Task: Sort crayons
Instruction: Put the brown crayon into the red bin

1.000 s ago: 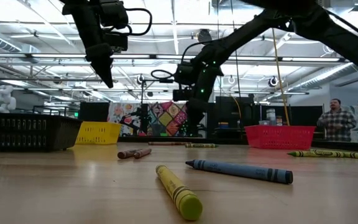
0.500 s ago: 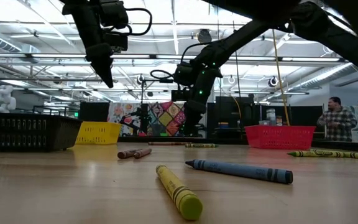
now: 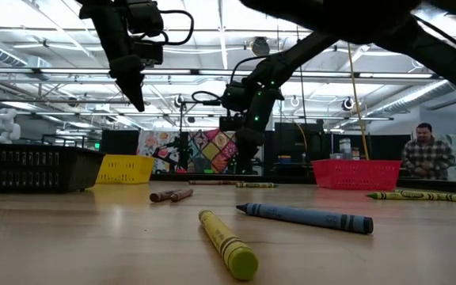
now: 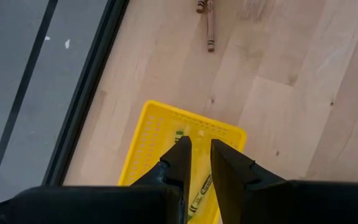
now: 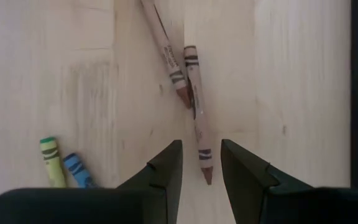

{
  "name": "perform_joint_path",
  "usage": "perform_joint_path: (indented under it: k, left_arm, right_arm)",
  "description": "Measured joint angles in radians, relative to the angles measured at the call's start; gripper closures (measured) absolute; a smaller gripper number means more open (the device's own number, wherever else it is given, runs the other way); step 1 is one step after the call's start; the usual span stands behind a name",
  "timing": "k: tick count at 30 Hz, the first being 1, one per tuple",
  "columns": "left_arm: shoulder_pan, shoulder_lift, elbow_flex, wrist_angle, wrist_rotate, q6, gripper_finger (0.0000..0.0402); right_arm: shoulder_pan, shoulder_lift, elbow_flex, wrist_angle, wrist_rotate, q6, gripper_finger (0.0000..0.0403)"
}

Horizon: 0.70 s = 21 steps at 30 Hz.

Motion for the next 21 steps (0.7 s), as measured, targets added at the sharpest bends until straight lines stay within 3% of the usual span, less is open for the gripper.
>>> perform_joint_path:
  k: [21]
  left_arm:
    - [0.000, 0.001, 0.000, 0.001, 0.000, 0.001, 0.0343]
  right_arm:
    - [-0.003, 0.055, 0.001, 0.015, 0.025, -0.002, 0.0305]
